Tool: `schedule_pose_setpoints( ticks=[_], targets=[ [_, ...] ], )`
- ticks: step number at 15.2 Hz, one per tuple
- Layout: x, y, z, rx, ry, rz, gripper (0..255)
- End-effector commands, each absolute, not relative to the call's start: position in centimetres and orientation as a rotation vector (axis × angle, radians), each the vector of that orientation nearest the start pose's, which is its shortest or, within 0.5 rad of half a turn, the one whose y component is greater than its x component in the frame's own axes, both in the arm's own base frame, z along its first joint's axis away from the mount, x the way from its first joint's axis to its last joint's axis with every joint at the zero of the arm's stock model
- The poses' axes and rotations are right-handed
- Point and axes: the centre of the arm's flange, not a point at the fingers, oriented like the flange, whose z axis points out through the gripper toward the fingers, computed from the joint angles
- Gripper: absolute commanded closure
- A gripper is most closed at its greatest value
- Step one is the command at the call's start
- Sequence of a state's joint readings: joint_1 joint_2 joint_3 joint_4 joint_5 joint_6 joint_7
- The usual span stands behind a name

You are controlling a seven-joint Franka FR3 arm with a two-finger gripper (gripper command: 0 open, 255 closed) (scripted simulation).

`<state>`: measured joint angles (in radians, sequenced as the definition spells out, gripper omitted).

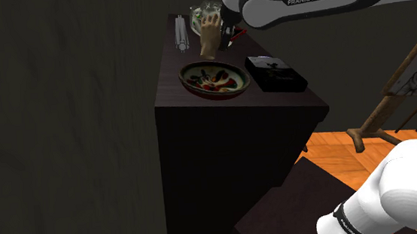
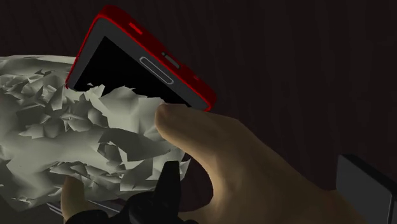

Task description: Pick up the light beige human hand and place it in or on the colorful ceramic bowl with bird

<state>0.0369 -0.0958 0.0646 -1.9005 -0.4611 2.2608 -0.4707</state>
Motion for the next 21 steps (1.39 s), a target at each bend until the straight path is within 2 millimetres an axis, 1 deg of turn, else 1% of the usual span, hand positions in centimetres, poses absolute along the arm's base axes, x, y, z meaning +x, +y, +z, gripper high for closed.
schedule_pose_setpoints(
  ticks=[1,5,6,15,21],
  targets=[
    [57.0,4.7,59.1,-3.3,-1.371,-0.667,0],
    [57.0,4.7,59.1,-3.3,-1.371,-0.667,0],
    [57.0,4.7,59.1,-3.3,-1.371,-0.667,255],
    [57.0,4.7,59.1,-3.3,-1.371,-0.667,255],
    [57.0,4.7,62.3,-3.3,-1.371,-0.667,255]
  ],
)
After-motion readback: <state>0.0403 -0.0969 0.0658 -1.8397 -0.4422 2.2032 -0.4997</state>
